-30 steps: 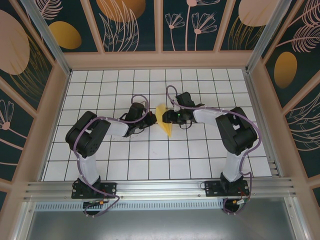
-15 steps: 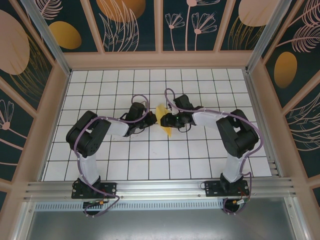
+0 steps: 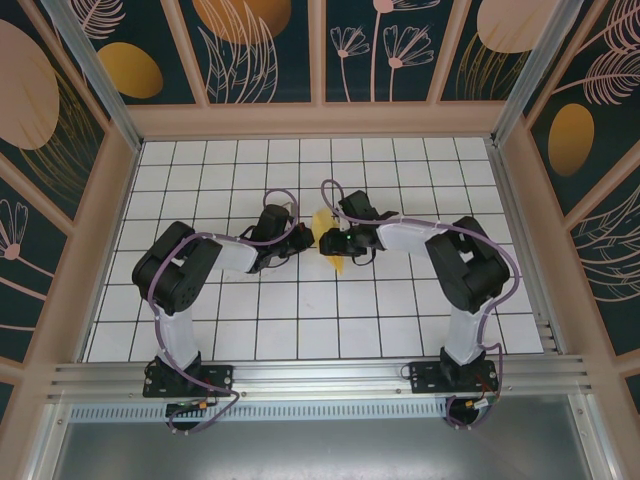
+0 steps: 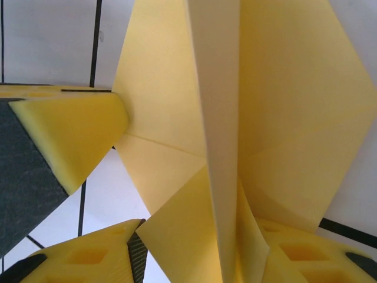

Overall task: Fold a paper plane with a square sheet of paper (pick it up from the middle)
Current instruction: Move the paper plane to the top-center of the table.

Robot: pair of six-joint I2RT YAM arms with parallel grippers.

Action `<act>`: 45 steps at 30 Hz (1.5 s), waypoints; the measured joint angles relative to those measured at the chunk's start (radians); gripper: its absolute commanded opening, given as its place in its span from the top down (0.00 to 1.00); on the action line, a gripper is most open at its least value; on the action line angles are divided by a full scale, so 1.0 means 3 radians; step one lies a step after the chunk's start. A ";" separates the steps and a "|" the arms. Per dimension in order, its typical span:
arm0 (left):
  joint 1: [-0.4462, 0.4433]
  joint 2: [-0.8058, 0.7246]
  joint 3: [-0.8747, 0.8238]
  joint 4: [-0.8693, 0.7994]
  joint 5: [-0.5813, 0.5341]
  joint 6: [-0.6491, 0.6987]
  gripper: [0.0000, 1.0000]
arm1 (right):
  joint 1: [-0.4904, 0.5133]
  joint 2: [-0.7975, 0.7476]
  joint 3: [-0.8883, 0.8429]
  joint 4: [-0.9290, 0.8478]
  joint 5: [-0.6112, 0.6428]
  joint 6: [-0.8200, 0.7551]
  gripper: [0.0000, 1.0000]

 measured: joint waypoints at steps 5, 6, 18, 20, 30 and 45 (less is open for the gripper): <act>0.0000 0.0008 0.0001 -0.0001 0.0009 0.0000 1.00 | 0.0015 0.0050 0.0050 -0.0050 0.0137 -0.0003 0.61; 0.0000 0.0008 0.0003 -0.0004 0.0009 0.0000 1.00 | 0.0015 0.0050 0.0051 -0.0050 0.0153 0.0000 0.63; 0.0001 -0.0106 0.0081 -0.0384 -0.0219 0.0100 0.63 | 0.0015 0.0079 0.0127 -0.0187 0.0453 0.0080 0.94; 0.0013 -0.0214 0.0081 -0.0482 -0.0318 0.0107 0.54 | 0.0015 0.0081 0.0145 -0.0216 0.0498 0.0092 0.95; 0.0080 -0.0585 0.0081 -0.0884 -0.0946 -0.0013 0.32 | 0.0015 0.0092 0.0294 -0.0399 0.0838 0.0090 0.95; 0.0080 -0.0697 0.0081 -0.1146 -0.1266 -0.0066 0.07 | 0.0017 0.0235 0.0422 -0.0484 0.0937 0.0144 0.95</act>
